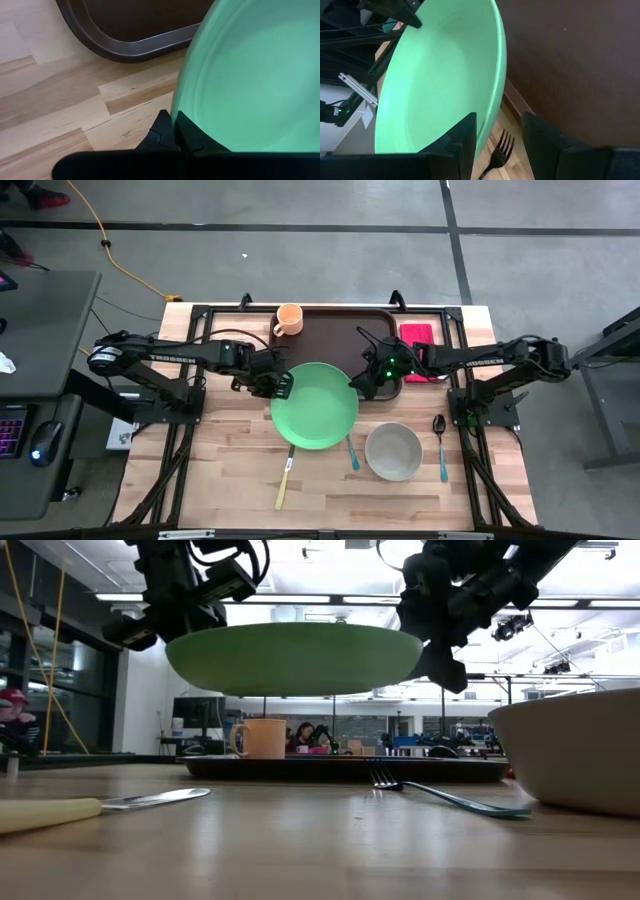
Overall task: Set up tray
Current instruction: Put the green plate on the brown serving tray to the bottom right of the yellow mug
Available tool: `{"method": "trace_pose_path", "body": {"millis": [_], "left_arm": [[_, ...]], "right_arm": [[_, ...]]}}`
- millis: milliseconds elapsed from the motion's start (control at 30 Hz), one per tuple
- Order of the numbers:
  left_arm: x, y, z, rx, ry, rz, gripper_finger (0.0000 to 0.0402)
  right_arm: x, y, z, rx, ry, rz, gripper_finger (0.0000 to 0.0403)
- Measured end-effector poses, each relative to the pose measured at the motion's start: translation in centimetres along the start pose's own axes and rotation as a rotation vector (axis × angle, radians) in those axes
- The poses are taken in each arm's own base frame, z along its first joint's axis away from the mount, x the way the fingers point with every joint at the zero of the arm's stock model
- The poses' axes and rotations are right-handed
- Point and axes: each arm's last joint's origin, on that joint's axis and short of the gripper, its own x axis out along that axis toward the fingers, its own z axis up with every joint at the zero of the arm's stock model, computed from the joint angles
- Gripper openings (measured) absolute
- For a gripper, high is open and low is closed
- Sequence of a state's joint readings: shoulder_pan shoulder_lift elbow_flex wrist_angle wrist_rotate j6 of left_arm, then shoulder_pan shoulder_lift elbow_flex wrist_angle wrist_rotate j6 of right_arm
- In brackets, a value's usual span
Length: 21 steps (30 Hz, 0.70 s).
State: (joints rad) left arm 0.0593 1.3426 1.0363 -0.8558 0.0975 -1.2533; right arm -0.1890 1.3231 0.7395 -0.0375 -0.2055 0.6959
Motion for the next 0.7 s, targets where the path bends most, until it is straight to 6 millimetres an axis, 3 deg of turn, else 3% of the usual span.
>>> {"method": "trace_pose_path", "body": {"millis": [333, 700], "left_arm": [[-0.01, -0.31, 0.11, -0.002, -0.014, -0.032, 0.0012], [-0.04, -0.79, 0.27, -0.008, -0.029, -0.081, 0.0012]], "right_arm": [[0.0, -0.09, 0.0, 0.0, -0.01, -0.021, 0.0126], [0.0, -0.14, -0.01, -0.021, -0.017, -0.036, 0.0065]]}}
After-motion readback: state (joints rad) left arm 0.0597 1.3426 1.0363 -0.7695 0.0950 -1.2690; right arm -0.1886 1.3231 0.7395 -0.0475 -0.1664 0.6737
